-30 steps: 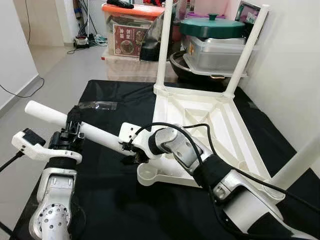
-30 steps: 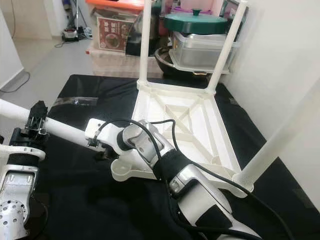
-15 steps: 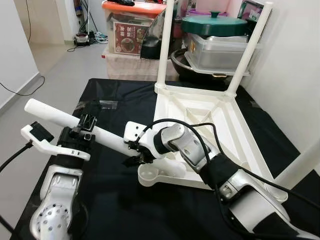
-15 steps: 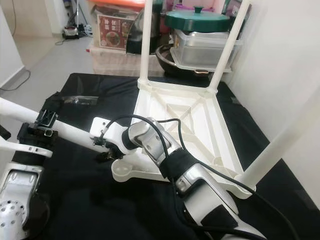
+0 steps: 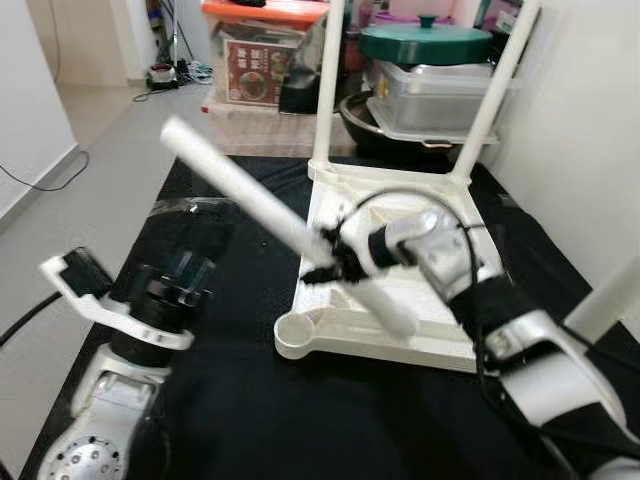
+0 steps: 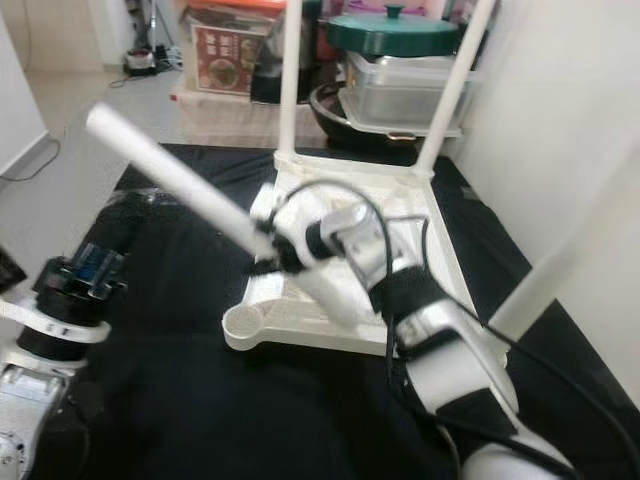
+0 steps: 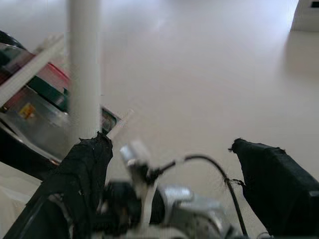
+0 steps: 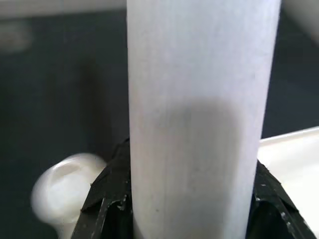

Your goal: Building children table

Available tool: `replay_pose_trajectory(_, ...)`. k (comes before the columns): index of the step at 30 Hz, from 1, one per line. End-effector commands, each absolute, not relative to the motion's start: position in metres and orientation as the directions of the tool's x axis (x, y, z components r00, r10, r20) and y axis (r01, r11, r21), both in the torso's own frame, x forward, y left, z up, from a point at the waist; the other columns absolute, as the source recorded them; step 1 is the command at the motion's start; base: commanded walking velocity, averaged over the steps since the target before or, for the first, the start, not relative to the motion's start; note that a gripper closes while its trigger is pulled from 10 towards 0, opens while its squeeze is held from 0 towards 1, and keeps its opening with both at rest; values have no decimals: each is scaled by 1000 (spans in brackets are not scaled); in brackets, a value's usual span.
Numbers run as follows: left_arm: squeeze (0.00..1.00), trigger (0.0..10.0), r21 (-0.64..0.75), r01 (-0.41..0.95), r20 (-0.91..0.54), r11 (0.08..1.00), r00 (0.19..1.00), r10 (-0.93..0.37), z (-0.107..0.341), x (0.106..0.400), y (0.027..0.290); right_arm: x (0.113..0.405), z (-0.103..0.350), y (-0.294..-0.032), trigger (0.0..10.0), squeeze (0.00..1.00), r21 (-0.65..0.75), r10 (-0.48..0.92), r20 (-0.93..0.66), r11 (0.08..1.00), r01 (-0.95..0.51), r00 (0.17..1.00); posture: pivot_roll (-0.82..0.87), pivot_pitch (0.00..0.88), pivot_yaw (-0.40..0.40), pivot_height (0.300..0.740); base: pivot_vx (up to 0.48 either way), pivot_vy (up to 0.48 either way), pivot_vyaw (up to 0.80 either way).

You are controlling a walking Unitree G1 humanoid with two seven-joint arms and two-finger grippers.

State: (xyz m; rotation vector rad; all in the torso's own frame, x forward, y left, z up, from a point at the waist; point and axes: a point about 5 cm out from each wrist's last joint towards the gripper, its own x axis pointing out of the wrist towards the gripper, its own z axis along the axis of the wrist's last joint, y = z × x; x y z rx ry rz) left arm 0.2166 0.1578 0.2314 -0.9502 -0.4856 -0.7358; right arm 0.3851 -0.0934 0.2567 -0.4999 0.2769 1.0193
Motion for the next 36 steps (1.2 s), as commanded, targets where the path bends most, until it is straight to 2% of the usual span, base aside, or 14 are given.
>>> replay_pose_trajectory(1, 0, 10000, -555, 726, 641, 406, 685, -347, 228, 214, 161, 396, 272, -109, 0, 0, -266, 714, -340, 552, -791, 612, -6, 0, -86, 740, 0, 0, 0)
replay_pose_trajectory(2, 0, 10000, -555, 726, 641, 406, 685, -347, 228, 214, 161, 396, 272, -109, 0, 0, -266, 714, -340, 552, -791, 612, -6, 0, -86, 740, 0, 0, 0)
replay_pose_trajectory(6, 0, 10000, -549, 718, 615, 429, 694, -374, 224, 210, 162, 409, 288, -132, 0, 0, -222, 605, -158, 748, -625, 780, 6, 0, -91, 740, 0, 0, 0)
replay_pose_trajectory(7, 0, 10000, -549, 718, 615, 429, 694, -374, 224, 210, 162, 409, 288, -132, 0, 0, -222, 605, -158, 748, -625, 780, 6, 0, -91, 740, 0, 0, 0)
replay_pose_trajectory(10, 0, 10000, -553, 616, 470, 561, 787, -401, 207, 217, 159, 415, 297, -149, 0, 0, -10, 484, -2, 875, -484, 875, 9, 0, -87, 740, 0, 0, 0)
replay_pose_trajectory(11, 0, 10000, -553, 535, 358, 639, 845, -397, 193, 224, 159, 416, 293, -155, 8431, 0, 128, 431, 27, 893, -430, 902, 8, 0, -83, 740, 0, 0, 0)
replay_pose_trajectory(13, 0, 10000, -553, 535, 358, 639, 845, -397, 193, 224, 159, 416, 293, -155, 8431, 0, 128, 431, 27, 893, -430, 902, 8, 0, -83, 740, 0, 0, 0)
replay_pose_trajectory(14, 0, 10000, -553, 465, 267, 692, 885, -381, 182, 229, 161, 417, 286, -159, 10000, 0, 287, 379, 46, 881, -375, 924, 10, 0, -77, 740, 0, 0, 0)
replay_pose_trajectory(15, 0, 10000, -553, 465, 267, 692, 885, -381, 182, 229, 161, 417, 286, -159, 10000, 0, 287, 379, 46, 881, -375, 924, 10, 0, -77, 740, 0, 0, 0)
replay_pose_trajectory(18, 0, 10000, -426, 280, -48, 860, 943, -331, 150, 235, 165, 415, 251, -167, 10000, 0, 516, 235, 19, 830, -211, 972, 21, 0, -66, 740, 0, 0, 0)
replay_pose_trajectory(20, 0, 10000, -426, 280, -48, 860, 943, -331, 150, 235, 165, 415, 251, -167, 10000, 0, 516, 235, 19, 830, -211, 972, 21, 0, -66, 740, 0, 0, 0)
replay_pose_trajectory(23, 0, 10000, -312, 192, -179, 930, 950, -257, 137, 231, 174, 407, 257, -159, 10000, 0, 565, 250, 137, 775, -283, 959, 21, 0, -63, 740, 0, 0, 0)
replay_pose_trajectory(31, 0, 10000, -207, 125, -253, 970, 951, -177, 126, 222, 179, 388, 272, -147, 10000, 0, 521, 280, 273, 762, -386, 920, 37, 0, -74, 740, 0, 0, 0)
replay_pose_trajectory(36, 0, 10000, -127, 60, -294, 990, 951, -95, 119, 204, 179, 346, 302, -143, 10000, 0, 362, 297, 423, 811, -460, 856, 38, 0, -106, 740, 0, 0, 0)
